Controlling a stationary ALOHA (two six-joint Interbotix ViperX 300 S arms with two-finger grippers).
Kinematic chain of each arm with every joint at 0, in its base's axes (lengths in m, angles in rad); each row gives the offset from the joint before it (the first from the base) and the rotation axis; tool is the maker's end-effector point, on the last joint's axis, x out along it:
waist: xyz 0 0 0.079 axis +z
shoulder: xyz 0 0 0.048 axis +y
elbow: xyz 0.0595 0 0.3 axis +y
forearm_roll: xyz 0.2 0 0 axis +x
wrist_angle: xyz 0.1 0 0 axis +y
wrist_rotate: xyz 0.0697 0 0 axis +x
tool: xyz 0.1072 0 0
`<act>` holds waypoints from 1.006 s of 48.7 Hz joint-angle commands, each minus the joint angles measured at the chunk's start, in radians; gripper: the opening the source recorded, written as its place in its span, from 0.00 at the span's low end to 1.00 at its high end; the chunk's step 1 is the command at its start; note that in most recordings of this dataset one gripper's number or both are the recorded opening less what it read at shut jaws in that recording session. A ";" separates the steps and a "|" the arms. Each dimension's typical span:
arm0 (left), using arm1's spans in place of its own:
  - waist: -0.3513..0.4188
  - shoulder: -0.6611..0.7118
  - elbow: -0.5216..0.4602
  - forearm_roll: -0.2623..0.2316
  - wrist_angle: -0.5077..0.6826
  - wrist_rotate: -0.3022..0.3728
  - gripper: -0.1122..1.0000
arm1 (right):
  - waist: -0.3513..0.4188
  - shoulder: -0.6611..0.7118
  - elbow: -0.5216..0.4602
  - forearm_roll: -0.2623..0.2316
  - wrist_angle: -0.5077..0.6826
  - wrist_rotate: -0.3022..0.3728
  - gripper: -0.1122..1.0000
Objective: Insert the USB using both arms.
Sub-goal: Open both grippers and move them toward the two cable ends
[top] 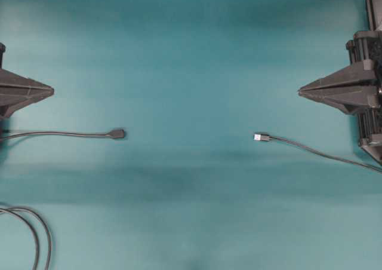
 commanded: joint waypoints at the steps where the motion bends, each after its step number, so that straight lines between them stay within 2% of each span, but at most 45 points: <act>1: -0.014 0.011 0.009 -0.009 -0.043 -0.012 0.12 | 0.002 0.006 -0.014 -0.003 -0.009 -0.002 0.10; 5: -0.026 0.011 0.018 -0.009 -0.067 -0.009 0.15 | 0.002 0.006 -0.014 -0.005 -0.009 -0.002 0.10; 9: -0.034 0.012 0.021 -0.009 -0.066 -0.011 0.09 | 0.002 0.006 -0.017 -0.005 -0.009 0.000 0.10; 16: -0.040 0.014 0.011 -0.009 0.002 -0.018 0.09 | 0.002 0.008 -0.023 -0.005 0.012 0.000 0.10; 32: -0.040 0.072 -0.020 -0.020 0.146 -0.025 0.09 | 0.002 0.028 -0.048 -0.005 0.207 0.008 0.10; 38: -0.040 0.109 -0.020 -0.029 0.161 -0.029 0.12 | 0.002 0.040 -0.046 -0.005 0.259 0.043 0.10; 42: -0.040 0.126 -0.015 -0.029 0.164 -0.037 0.15 | 0.000 0.057 -0.040 -0.005 0.322 0.092 0.10; 49: -0.038 0.155 -0.009 -0.029 0.187 -0.054 0.29 | -0.002 0.094 -0.029 -0.005 0.383 0.173 0.10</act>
